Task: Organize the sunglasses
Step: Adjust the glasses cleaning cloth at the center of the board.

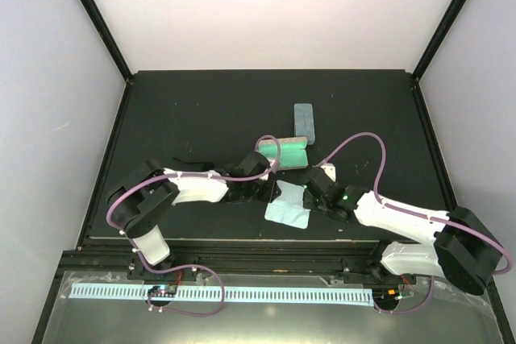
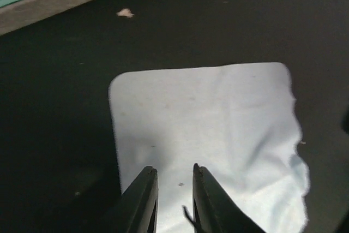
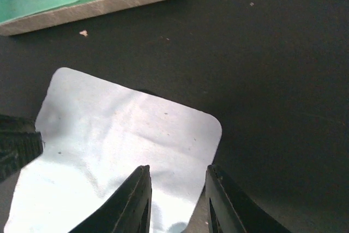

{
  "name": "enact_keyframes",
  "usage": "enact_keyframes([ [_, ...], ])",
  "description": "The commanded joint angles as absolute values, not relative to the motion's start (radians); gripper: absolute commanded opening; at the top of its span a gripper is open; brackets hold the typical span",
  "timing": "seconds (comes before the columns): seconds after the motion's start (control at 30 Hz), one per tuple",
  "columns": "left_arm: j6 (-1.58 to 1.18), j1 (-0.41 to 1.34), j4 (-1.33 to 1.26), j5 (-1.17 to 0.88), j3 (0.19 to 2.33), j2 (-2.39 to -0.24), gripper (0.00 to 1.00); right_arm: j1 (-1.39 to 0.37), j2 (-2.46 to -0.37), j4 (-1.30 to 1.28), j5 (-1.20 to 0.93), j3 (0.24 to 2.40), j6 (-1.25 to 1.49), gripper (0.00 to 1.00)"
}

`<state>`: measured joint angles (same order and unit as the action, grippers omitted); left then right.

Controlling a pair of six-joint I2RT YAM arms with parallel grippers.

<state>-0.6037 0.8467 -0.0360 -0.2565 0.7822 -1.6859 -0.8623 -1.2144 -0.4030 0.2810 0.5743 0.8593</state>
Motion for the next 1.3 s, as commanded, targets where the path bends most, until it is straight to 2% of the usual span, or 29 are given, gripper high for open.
enact_keyframes([
  [0.0, -0.573, 0.881, 0.088, -0.056, 0.833, -1.71, 0.24, -0.858, -1.183, -0.419, 0.317, 0.546, 0.9, 0.31],
  [0.1, -0.576, 0.902, 0.135, 0.009, 0.836, -1.708, 0.3, -0.858, -1.174, -0.413, 0.309, 0.535, 0.905, 0.31],
  [0.23, -0.577, 0.913, 0.17, 0.001, 0.855, -1.736, 0.3, -0.858, -1.173, -0.404, 0.305, 0.529, 0.909, 0.31],
  [0.4, -0.584, 0.946, 0.216, -0.011, 0.891, -1.777, 0.27, -0.859, -1.173, -0.401, 0.306, 0.524, 0.915, 0.31],
  [0.57, -0.61, 0.977, 0.3, 0.071, 0.936, -1.828, 0.22, -0.859, -1.163, -0.395, 0.308, 0.508, 0.929, 0.31],
  [0.77, -0.631, 0.992, 0.357, 0.153, 0.956, -1.848, 0.02, -0.858, -1.147, -0.391, 0.309, 0.493, 0.937, 0.31],
  [1.0, -0.665, 0.992, 0.376, 0.213, 0.909, -1.77, 0.02, -0.859, -1.137, -0.372, 0.274, 0.491, 0.918, 0.31],
  [1.27, -0.727, 0.991, 0.401, 0.243, 0.825, -1.654, 0.03, -0.861, -1.223, -0.287, 0.105, 0.521, 0.796, 0.3],
])
